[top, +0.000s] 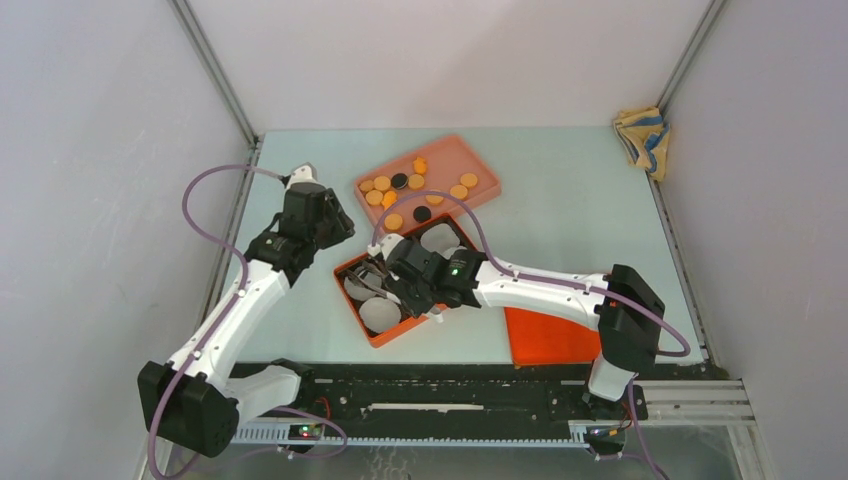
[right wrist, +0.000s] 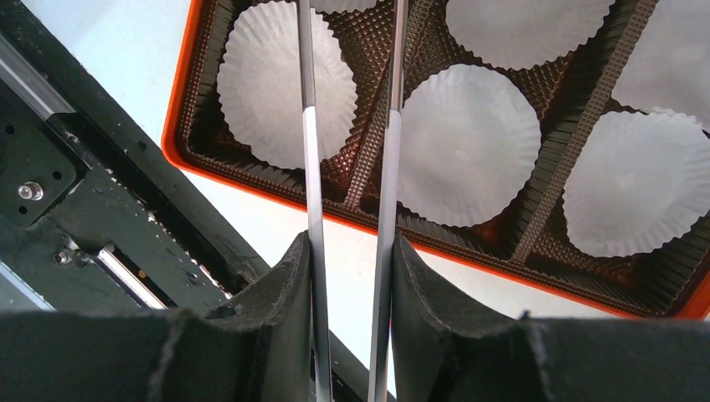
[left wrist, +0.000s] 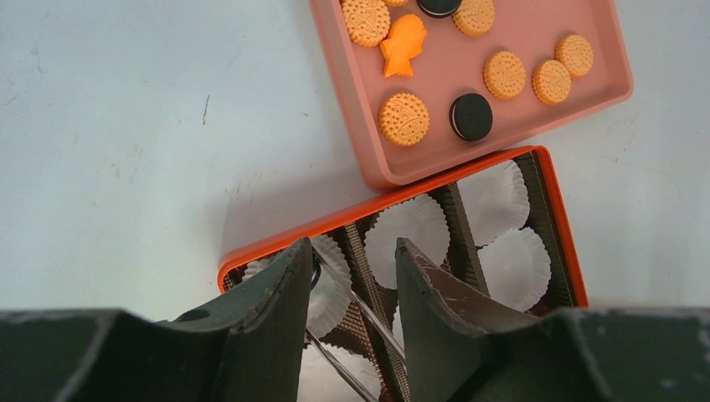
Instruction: Pack the cookies
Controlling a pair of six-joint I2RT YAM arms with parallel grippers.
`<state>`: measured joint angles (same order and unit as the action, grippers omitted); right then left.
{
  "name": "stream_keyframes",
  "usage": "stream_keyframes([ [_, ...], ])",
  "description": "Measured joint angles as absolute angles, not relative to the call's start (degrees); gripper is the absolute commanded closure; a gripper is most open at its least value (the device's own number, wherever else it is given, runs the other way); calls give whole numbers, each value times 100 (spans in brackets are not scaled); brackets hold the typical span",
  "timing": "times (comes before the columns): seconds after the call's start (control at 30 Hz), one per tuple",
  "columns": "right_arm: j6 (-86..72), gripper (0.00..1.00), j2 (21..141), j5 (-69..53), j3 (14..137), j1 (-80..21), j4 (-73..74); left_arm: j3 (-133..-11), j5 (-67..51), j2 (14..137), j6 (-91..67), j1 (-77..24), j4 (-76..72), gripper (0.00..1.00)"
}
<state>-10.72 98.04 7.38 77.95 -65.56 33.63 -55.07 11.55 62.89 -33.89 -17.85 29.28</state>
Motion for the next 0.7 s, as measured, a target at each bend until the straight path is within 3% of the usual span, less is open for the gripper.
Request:
stream_keyframes([
  [0.2,-1072,72,9782,832,7797,-6584,3518,-5507,1107,6289,-3389,-1785,2888,53],
  [0.33,-1072,59,9706,858,7797,-6611,3642,-5507,974,6289,-3398,-1785,2882,53],
  [0.7,-1076,58,9623,921,7856,-6615,3800,-5507,827,6278,-3400,-1785,2880,52],
])
